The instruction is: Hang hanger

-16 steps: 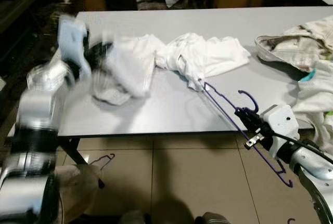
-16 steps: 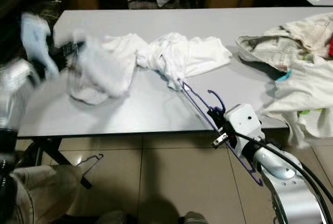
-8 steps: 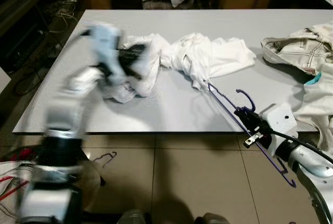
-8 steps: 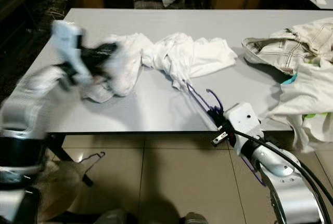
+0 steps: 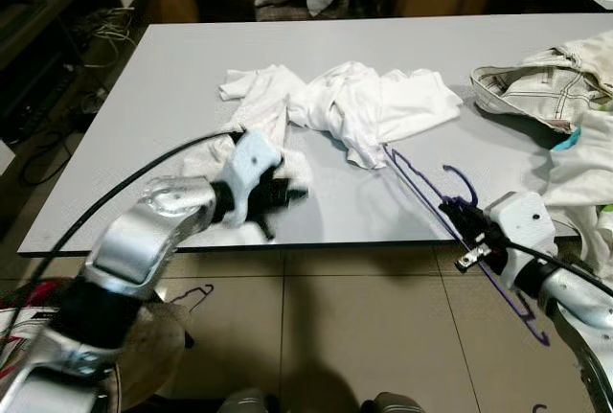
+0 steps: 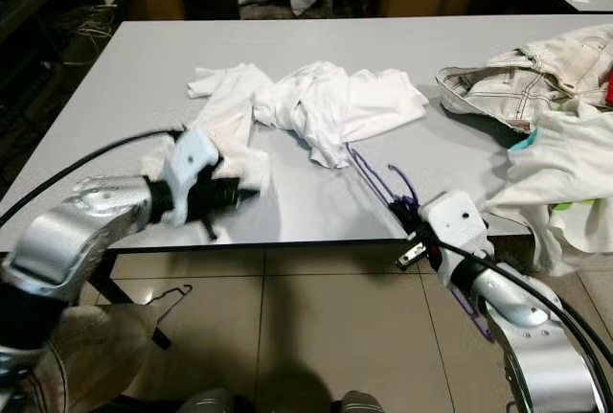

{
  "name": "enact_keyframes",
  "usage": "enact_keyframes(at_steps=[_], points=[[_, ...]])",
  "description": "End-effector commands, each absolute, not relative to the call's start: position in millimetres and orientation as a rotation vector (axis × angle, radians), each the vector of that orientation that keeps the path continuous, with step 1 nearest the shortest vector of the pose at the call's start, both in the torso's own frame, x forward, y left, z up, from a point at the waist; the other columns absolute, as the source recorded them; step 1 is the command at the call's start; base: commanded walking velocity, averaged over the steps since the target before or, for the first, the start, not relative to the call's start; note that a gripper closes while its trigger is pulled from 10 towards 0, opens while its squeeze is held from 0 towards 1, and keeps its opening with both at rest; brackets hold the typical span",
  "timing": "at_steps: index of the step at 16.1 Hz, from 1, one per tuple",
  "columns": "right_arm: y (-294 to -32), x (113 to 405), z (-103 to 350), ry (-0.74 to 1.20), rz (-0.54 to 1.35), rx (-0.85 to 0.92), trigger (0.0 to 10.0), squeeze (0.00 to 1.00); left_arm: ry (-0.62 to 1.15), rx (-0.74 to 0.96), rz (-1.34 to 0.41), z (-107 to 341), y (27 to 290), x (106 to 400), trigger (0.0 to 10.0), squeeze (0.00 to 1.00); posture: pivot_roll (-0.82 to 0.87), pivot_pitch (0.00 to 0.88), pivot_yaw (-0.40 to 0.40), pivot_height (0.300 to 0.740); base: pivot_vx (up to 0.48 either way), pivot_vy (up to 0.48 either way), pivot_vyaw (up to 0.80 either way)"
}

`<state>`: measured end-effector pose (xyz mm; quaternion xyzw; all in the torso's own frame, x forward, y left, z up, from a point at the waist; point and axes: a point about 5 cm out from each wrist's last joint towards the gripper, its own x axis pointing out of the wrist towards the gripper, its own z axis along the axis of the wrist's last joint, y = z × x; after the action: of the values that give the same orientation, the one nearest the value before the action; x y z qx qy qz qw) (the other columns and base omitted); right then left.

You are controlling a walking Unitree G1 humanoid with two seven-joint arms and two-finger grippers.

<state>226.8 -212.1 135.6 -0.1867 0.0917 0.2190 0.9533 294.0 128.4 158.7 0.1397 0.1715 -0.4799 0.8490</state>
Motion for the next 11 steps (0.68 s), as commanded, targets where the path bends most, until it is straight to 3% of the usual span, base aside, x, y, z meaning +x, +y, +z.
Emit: enact_keyframes(at_steps=[1, 6, 9, 10, 11], points=[[-214, 227, 133, 0.206, 0.44, -0.38, 10.0, 0.0, 0.362, 0.285, -1.021, 161, 130, 293, 10.0, 1.0, -0.12, 0.0, 0.076, 0.74, 0.0, 0.0, 0.0], [-215, 220, 131, 0.214, 0.431, -0.38, 10.0, 0.0, 0.389, 0.419, -0.987, 169, 173, 293, 10.0, 1.0, -0.14, 0.0, 0.099, 0.74, 0.0, 0.0, 0.0], [-215, 216, 130, 0.219, 0.424, -0.38, 10.0, 0.0, 0.393, 0.669, -0.865, 161, 209, 307, 10.0, 1.0, -0.15, 0.0, 0.113, 0.74, 0.0, 0.0, 0.0], [-214, 215, 130, 0.219, 0.422, -0.379, 10.0, 0.0, 0.413, 0.668, -0.895, 156, 209, 304, 10.0, 1.0, -0.16, 0.0, 0.12, 0.74, 0.0, 0.0, 0.0], [-214, 215, 130, 0.219, 0.419, -0.376, 10.0, 0.0, 0.446, 0.674, -0.94, 150, 209, 300, 10.0, 0.29, -0.15, 0.0, 0.119, 0.74, 0.0, 0.0, 0.0]])
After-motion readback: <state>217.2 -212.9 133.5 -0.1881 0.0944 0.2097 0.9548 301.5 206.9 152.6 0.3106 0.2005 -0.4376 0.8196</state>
